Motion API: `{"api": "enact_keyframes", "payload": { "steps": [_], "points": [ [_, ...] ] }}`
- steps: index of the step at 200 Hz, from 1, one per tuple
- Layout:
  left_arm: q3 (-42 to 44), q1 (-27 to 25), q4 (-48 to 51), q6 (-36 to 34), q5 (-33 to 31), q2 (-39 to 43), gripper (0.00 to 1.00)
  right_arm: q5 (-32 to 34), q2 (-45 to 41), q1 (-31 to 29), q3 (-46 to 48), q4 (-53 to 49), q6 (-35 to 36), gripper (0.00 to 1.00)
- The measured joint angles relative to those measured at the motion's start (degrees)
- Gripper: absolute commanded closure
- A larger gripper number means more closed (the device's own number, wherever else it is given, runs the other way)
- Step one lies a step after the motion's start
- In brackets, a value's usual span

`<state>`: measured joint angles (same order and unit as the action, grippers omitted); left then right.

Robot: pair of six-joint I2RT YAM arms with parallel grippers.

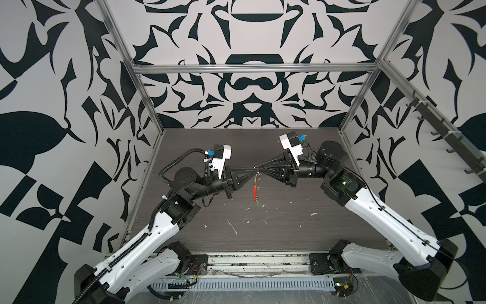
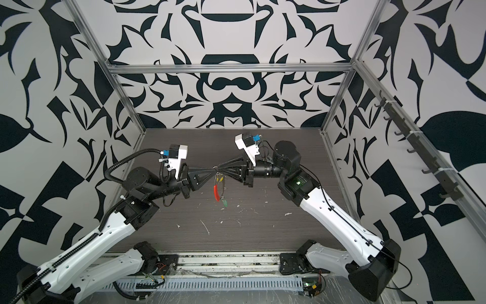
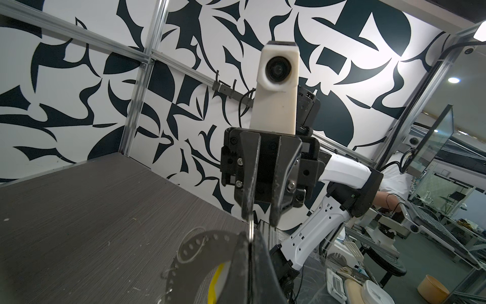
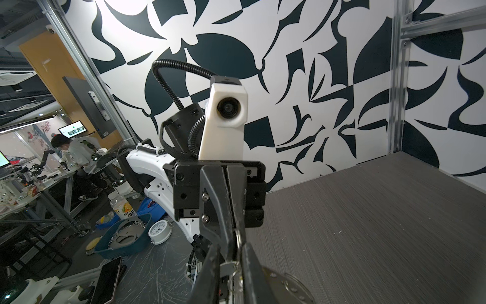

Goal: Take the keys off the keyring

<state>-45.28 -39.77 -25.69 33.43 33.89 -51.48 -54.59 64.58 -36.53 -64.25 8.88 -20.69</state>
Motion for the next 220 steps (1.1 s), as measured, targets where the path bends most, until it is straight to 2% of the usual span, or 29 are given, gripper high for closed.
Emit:
{"api": "enact_keyframes", "payload": {
  "steps": [28, 57, 89, 100, 117, 128, 180, 220],
  "points": [
    [0.0, 0.0, -0.3, 0.2, 0.0, 0.0, 1.00, -0.2, 0.6, -0.3, 0.0, 0.0, -0.2, 0.85],
    [0.0, 0.0, -0.3, 0.2, 0.0, -0.1, 1.00, -0.3, 1.0, -0.3, 0.0, 0.0, -0.4, 1.00],
    [0.0, 0.0, -0.1, 0.4, -0.1, -0.1, 1.00, 0.1, 1.0, -0.3, 0.0, -0.1, -0.1, 1.00],
    [0.0, 0.0, 0.3, 0.4, -0.3, -0.1, 0.86, 0.4, 0.9, -0.3, 0.0, -0.7, 0.3, 1.00],
    [-0.1, 0.0, 2.7, 0.3, -1.0, 0.0, 0.75, 0.8, 0.8, -0.3, -0.5, -4.5, 2.2, 1.00],
    [-0.3, 0.0, 4.6, -0.7, -1.5, 0.2, 0.71, 1.0, 0.7, -0.3, -1.2, -7.8, 3.7, 1.00],
    [-6.2, 0.0, 17.2, -4.3, -0.9, 0.7, 0.70, 1.9, 0.7, -0.3, -7.4, -25.2, 12.2, 1.00],
    [-13.0, 0.0, 26.4, -7.0, 4.0, -2.8, 0.69, 2.4, 0.9, -0.3, -11.3, -34.9, 17.6, 1.00]
  ]
}}
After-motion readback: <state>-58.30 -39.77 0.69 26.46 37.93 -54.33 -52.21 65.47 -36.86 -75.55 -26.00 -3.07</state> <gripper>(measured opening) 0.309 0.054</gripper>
